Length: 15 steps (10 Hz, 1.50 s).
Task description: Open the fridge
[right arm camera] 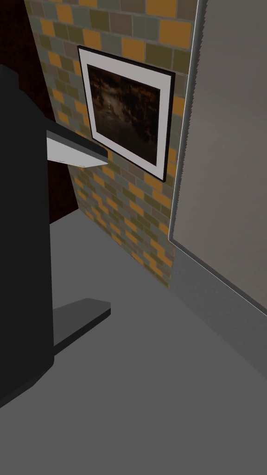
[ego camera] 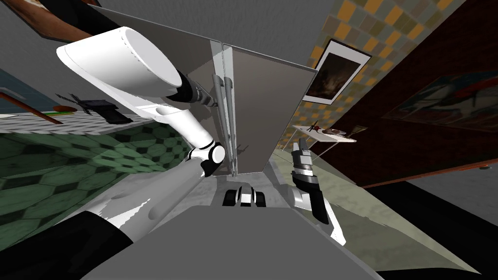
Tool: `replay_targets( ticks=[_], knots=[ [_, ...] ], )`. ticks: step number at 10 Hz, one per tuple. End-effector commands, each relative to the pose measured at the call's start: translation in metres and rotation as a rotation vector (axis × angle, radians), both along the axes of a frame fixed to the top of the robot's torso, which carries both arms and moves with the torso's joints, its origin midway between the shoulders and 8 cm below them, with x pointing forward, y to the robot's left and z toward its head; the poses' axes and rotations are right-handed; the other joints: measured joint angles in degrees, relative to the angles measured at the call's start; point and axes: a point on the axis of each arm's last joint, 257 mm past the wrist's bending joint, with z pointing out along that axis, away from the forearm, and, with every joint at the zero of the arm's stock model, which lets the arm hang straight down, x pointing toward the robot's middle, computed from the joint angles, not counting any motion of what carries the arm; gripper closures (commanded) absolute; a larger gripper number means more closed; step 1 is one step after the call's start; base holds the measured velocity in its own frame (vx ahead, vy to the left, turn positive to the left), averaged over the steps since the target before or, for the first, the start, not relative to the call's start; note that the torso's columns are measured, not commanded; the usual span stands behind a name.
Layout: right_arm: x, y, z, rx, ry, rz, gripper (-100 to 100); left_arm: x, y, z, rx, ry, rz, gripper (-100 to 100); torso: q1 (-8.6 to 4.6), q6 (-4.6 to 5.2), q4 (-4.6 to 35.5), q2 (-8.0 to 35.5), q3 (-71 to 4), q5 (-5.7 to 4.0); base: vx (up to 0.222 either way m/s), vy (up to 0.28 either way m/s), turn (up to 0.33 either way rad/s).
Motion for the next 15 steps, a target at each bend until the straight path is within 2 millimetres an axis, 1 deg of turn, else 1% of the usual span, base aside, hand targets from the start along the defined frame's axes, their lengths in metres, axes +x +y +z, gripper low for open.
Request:
replay_targets(
  ticks=[1, 3, 4, 5, 6, 7, 8, 9, 10, 11, 15],
  knots=[
    [0.000, 0.000, 0.000, 0.000, 0.000, 0.000, 0, -0.003, -0.031, 0.011, -0.013, -0.008, -0.068, -100, -0.10, 0.01, 0.0, 0.0, 0.0, -0.05, 0.000, 0.001, 0.047],
    [0.000, 0.000, 0.000, 0.000, 0.000, 0.000, 0, -0.003, -0.034, 0.011, -0.016, -0.005, -0.074, -100, -0.27, 0.10, 0.0, 0.0, 0.0, -0.10, -0.006, 0.000, 0.017],
    [0.000, 0.000, 0.000, 0.000, 0.000, 0.000, 0, -0.002, -0.013, 0.001, -0.023, 0.013, -0.034, -100, -0.31, 0.08, 0.0, 0.0, 0.0, -0.14, 0.011, 0.037, 0.087],
    [0.000, 0.000, 0.000, 0.000, 0.000, 0.000, 0, 0.004, 0.001, -0.015, -0.070, 0.024, -0.016, -100, 0.16, -0.18, -0.1, -0.1, 0.0, 0.11, 0.076, 0.159, 0.079],
    [0.000, 0.000, 0.000, 0.000, 0.000, 0.000, 0, 0.005, 0.004, -0.019, -0.085, 0.024, -0.014, -100, 1.28, -0.50, -0.3, -0.5, -0.3, 0.63, 0.063, 0.183, -0.009],
    [0.000, 0.000, 0.000, 0.000, 0.000, 0.000, 0, 0.005, 0.005, -0.019, -0.073, 0.035, -0.009, -100, 2.10, -0.77, -0.6, -0.8, -0.5, 1.11, 0.016, 0.073, -0.010],
    [0.000, 0.000, 0.000, 0.000, 0.000, 0.000, 0, 0.001, -0.004, -0.008, -0.042, 0.024, -0.020, 100, 2.33, -0.99, -0.7, -1.0, -0.6, 1.34, -0.036, -0.095, -0.033],
    [0.000, 0.000, 0.000, 0.000, 0.000, 0.000, 0, -0.001, -0.007, -0.004, -0.028, 0.025, -0.021, 100, 2.15, -1.04, -0.8, -1.1, -0.7, 1.34, -0.079, -0.158, -0.022],
    [0.000, 0.000, 0.000, 0.000, 0.000, 0.000, 0, 0.000, -0.004, -0.006, -0.040, 0.024, -0.018, 100, 2.29, -1.09, -0.8, -1.1, -0.7, 1.38, -0.034, -0.065, 0.038],
    [0.000, 0.000, 0.000, 0.000, 0.000, 0.000, 0, -0.005, 0.003, 0.005, -0.030, 0.008, 0.006, -100, 2.57, -0.93, -0.9, -1.1, -0.6, 1.39, 0.046, -0.110, 0.040],
    [0.000, 0.000, 0.000, 0.000, 0.000, 0.000, 0, -0.013, 0.007, 0.022, -0.015, -0.016, 0.030, -100, 1.44, -0.57, -0.7, -1.0, -0.6, 0.81, 0.051, -0.124, 0.038]
  ],
)
